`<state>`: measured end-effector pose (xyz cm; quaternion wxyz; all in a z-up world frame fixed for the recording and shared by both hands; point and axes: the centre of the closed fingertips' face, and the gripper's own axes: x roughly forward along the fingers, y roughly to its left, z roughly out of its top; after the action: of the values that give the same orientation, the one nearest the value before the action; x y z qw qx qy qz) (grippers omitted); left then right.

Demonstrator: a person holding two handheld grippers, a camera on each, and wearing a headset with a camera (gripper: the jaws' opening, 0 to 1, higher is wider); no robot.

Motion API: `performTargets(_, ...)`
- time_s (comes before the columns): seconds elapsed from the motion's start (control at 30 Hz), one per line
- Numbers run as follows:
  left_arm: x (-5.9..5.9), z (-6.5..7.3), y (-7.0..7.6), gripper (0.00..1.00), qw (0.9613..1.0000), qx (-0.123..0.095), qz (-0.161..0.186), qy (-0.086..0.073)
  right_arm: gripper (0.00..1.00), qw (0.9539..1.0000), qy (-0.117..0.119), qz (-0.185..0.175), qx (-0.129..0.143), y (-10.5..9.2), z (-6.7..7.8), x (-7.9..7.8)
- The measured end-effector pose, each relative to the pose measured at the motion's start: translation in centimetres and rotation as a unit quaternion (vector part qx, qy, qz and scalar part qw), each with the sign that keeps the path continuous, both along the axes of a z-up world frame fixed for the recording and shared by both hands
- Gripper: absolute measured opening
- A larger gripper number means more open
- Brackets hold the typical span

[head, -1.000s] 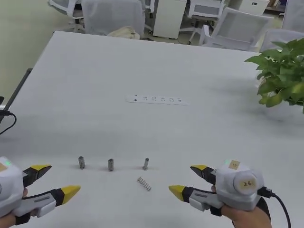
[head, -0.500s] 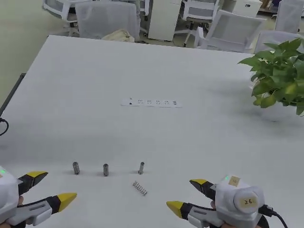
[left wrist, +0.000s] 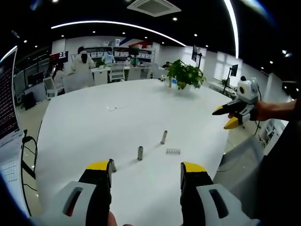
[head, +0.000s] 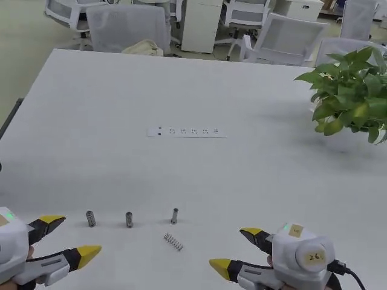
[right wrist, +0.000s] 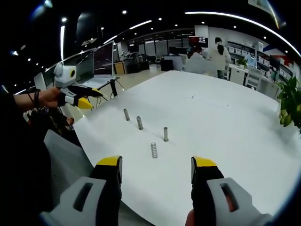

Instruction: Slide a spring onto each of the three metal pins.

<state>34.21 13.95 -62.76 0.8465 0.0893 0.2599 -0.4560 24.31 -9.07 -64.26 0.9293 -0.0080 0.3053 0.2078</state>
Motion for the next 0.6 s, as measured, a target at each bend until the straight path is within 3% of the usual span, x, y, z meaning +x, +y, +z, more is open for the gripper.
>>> performTargets(0.3, -0.7, -0.1, -3.5, 0.54, 0.9982, 0.013, -0.058, -0.006, 0.59, 1.0, 0.003, 0.005, 0.001, 0.1, 0.2, -0.5)
performTargets(0.6, -1.4, -0.7, -7.4, 0.53, 0.9909, 0.032, -0.13, -0.014, 0.6, 1.0, 0.007, 0.006, 0.0, 0.1, 0.3, -0.9)
